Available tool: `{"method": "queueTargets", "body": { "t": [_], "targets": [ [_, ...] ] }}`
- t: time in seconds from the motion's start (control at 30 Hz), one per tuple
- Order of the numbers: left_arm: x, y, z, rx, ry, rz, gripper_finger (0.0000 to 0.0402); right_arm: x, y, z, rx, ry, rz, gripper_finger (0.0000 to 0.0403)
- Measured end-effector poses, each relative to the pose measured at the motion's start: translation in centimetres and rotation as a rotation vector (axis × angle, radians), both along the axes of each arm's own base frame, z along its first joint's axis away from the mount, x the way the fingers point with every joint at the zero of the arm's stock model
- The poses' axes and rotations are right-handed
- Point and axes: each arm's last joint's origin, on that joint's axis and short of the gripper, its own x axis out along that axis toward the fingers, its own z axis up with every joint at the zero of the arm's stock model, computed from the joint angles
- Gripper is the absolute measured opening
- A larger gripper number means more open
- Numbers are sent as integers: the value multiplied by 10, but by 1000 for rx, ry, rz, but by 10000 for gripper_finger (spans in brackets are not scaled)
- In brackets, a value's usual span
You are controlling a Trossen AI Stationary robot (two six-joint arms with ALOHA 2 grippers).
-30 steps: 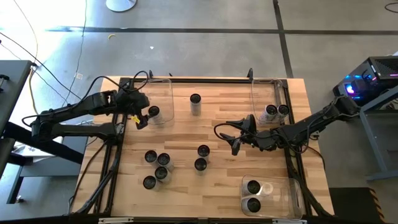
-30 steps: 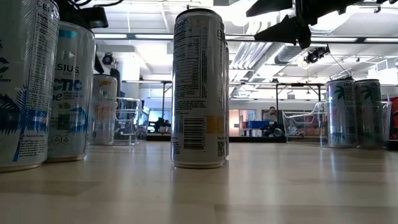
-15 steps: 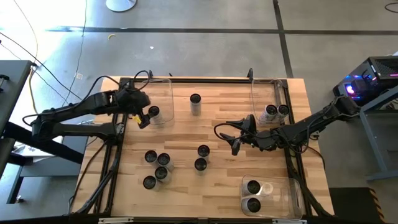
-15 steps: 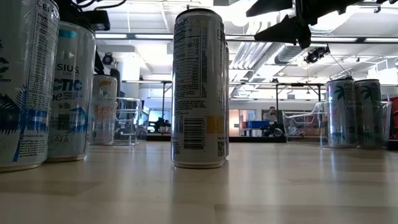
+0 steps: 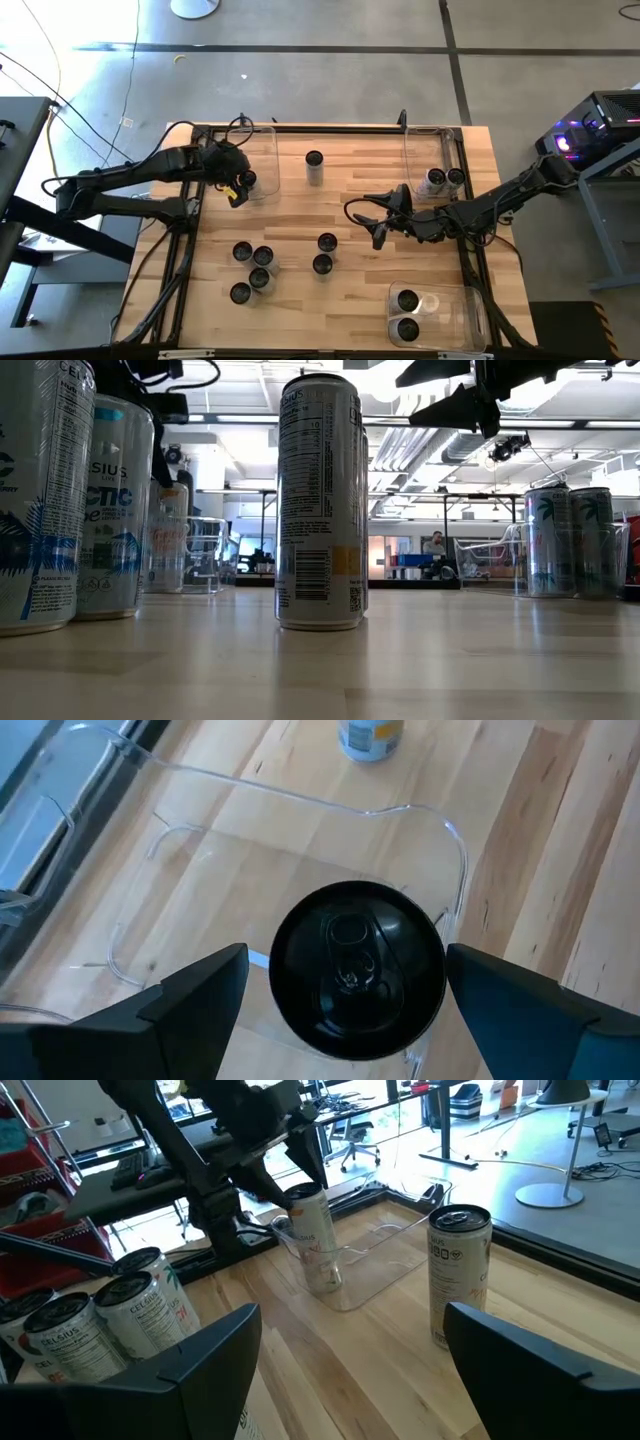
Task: Sort soda cans
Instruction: Put the white/yellow soda can into the top left transparent bin
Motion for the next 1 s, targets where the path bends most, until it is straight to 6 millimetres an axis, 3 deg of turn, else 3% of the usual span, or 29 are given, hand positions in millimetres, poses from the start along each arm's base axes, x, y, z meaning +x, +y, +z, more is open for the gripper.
{"method": "queueTargets", "body": {
  "t": [0.33,0.7,1.0],
  "targets": [
    [9,2,-9,-45,41,-17,331,0,0,0,0,0,0,310],
    [14,4,-12,-43,45,-27,249,0,0,0,0,-1,0,310],
    [23,6,-6,-12,-62,-75,246,0,0,0,1,-1,0,310]
  ]
}}
